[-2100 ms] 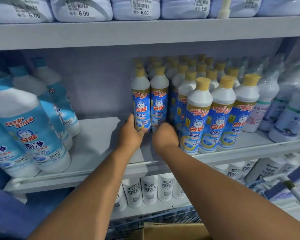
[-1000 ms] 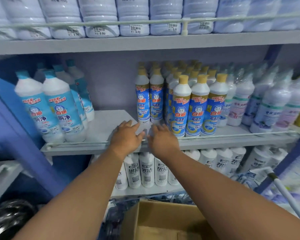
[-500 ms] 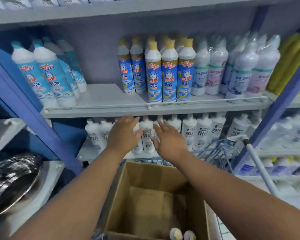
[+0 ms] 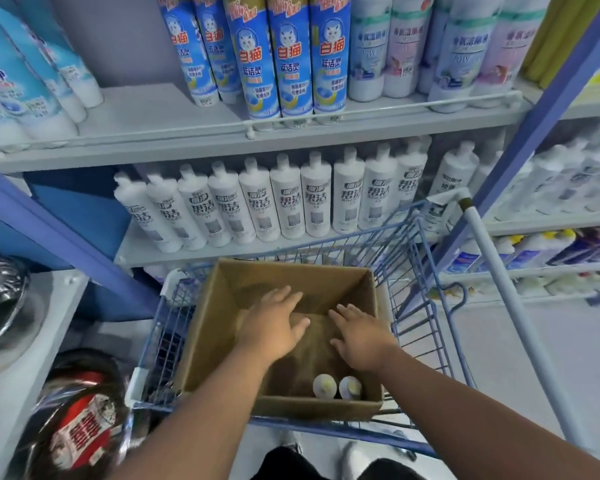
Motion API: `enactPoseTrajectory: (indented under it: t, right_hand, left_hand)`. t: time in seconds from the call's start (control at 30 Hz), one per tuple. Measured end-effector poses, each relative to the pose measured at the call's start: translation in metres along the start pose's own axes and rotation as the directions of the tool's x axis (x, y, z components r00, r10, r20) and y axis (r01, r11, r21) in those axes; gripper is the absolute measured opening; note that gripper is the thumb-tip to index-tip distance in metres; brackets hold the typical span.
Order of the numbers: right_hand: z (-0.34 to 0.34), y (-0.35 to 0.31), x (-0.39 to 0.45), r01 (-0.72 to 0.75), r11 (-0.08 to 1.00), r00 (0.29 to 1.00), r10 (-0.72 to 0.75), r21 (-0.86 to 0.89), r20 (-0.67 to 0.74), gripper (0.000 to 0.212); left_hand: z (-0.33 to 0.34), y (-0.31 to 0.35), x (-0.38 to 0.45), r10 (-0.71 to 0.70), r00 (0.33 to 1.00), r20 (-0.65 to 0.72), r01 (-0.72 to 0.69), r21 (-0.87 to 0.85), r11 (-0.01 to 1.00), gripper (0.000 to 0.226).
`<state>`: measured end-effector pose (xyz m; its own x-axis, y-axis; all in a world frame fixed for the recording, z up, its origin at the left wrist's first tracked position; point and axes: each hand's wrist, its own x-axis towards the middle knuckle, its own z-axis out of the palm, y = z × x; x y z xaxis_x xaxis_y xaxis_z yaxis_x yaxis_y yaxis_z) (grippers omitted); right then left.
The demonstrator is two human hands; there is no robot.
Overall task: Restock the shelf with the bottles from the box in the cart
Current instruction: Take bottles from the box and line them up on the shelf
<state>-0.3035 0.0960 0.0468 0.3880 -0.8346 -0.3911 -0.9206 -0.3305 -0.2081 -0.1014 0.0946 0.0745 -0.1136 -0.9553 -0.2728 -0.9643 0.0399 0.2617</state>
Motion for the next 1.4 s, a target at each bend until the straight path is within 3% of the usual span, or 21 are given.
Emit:
enactPoseTrajectory:
  t: [0.3, 0.53, 0.63, 0.73, 0.9, 1.03, 1.17, 1.23, 1.4]
  right_hand:
    - [0.055, 0.010, 0.010, -0.085, 0.995, 0.954, 0.065, 0.055, 0.294, 0.064]
    - [0.082, 0.020, 0.022, -0.116, 0.991, 0.902, 0.080, 0.061, 0.425, 0.045]
    - [0.095, 0.015, 0.033, -0.165, 0.985, 0.857, 0.123, 0.041, 0.500, 0.029]
    - [0.109, 0.015, 0.042, -0.205, 0.979, 0.814, 0.170, 0.001, 0.555, 0.027]
    - [0.135, 0.017, 0.053, -0.223, 0.975, 0.820, 0.192, -0.008, 0.539, 0.030]
    - [0.147, 0.018, 0.058, -0.210, 0.978, 0.852, 0.186, -0.005, 0.489, 0.028]
    - [0.146, 0.018, 0.069, -0.304, 0.952, 0.882, 0.269, 0.030, 0.386, 0.025]
    - [0.149, 0.020, 0.073, -0.330, 0.941, 0.899, 0.289, 0.076, 0.328, 0.029]
    - [0.147, 0.021, 0.067, -0.322, 0.937, 0.926, 0.283, 0.134, 0.251, 0.026]
  left_hand:
    - [0.090, -0.006, 0.001, -0.007, 0.948, 0.318, 0.041, -0.099, 0.994, 0.065]
    - [0.140, -0.007, 0.012, -0.001, 0.854, 0.521, 0.087, -0.142, 0.986, 0.072]
    - [0.157, -0.006, 0.019, 0.018, 0.839, 0.544, 0.071, -0.143, 0.987, 0.058]
    - [0.171, -0.005, 0.026, 0.034, 0.829, 0.558, 0.052, -0.138, 0.989, 0.042]
    - [0.202, -0.004, 0.037, 0.094, 0.819, 0.566, 0.072, -0.264, 0.962, 0.027]
    - [0.207, -0.001, 0.044, 0.082, 0.870, 0.487, 0.077, -0.298, 0.951, 0.014]
    - [0.205, -0.009, 0.053, -0.035, 0.915, 0.403, 0.213, -0.407, 0.888, 0.018]
    - [0.206, -0.011, 0.055, -0.046, 0.924, 0.380, 0.215, -0.415, 0.884, 0.025]
    - [0.211, -0.010, 0.056, -0.006, 0.933, 0.359, 0.194, -0.489, 0.851, 0.013]
